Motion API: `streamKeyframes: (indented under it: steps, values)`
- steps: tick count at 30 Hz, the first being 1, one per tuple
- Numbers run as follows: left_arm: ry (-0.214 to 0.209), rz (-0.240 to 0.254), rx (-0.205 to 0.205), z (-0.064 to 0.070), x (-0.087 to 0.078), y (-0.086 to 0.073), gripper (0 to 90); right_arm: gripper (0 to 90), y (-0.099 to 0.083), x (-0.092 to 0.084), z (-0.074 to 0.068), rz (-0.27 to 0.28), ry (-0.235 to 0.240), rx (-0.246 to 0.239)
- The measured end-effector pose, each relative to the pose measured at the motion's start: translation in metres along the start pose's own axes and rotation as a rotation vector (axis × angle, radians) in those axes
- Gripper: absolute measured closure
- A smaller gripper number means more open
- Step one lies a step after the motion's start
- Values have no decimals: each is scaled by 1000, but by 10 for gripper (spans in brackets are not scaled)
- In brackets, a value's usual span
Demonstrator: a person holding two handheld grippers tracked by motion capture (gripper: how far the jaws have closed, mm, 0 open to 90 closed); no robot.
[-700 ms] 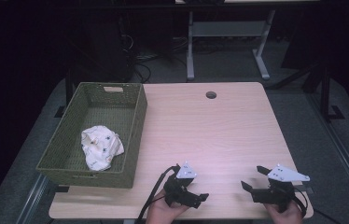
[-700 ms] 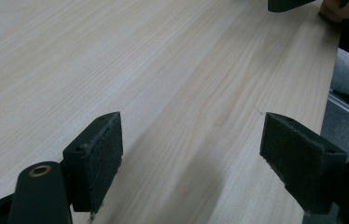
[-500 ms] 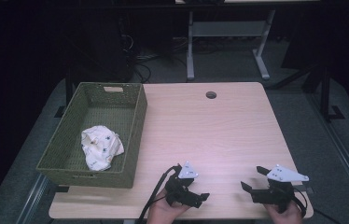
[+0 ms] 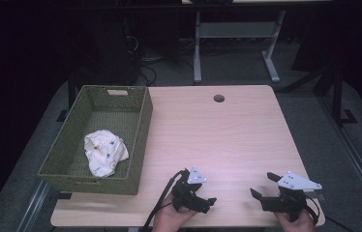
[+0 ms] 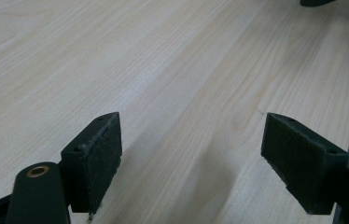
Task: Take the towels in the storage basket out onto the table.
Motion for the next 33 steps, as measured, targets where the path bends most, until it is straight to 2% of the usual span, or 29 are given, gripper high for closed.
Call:
streamKeyframes:
  steps: [2,8,9,10,11,12,15,16,17,18,19,20,21,22,23,26,30,32,33]
  values:
    - [9,6,-1,-2,-1,3,203,143,0,1,1,1,-3,-1]
    - [25,-22,-28,-17,2,16,204,143,0,1,3,0,-4,3]
    - [40,-38,-32,-25,3,21,196,143,0,1,3,3,-3,5]
    - [40,-38,-32,-25,3,21,194,143,0,1,3,3,-3,5]
    - [46,-74,-48,-34,3,24,190,143,0,0,3,4,-3,5]
    - [46,-74,-48,-34,3,24,182,143,0,0,3,4,-3,5]
    - [49,-105,-69,-48,-3,32,182,143,0,0,3,3,-2,9]
    - [46,-102,-76,-50,-6,35,182,143,0,0,3,3,0,9]
    - [49,-105,-85,-59,-14,42,182,143,0,0,3,3,2,9]
    - [49,-105,-85,-59,-14,42,181,143,0,0,3,3,2,9]
    - [56,-95,-109,-69,-24,48,182,143,0,0,3,3,2,9]
    - [56,-95,-109,-69,-24,48,182,143,0,0,3,3,2,9]
    - [62,-73,-148,-78,-34,53,181,143,0,0,4,1,4,11]
    - [62,-73,-148,-78,-34,53,181,143,0,-1,4,1,5,11]
    - [70,-53,-156,-85,-44,56,183,144,0,-1,4,3,4,10]
    - [72,-29,-171,-91,-54,58,189,144,0,-1,4,4,5,10]
    - [18,2,-223,-100,-68,60,197,143,0,0,4,5,3,10]
    - [24,-1,-223,-106,-72,60,201,143,1,1,3,7,6,13]
    - [10,7,-235,-110,-76,61,198,143,1,2,3,7,6,13]
Point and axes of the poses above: each handheld gripper's, and its own axes: x roughly forward along the jaws, y roughly out of its top, z roughly to its right, the point moved 7 cm from there along x, roughly forward along the jaws, and after that the axes turned 12 degrees about x, right-handed, at the moved point
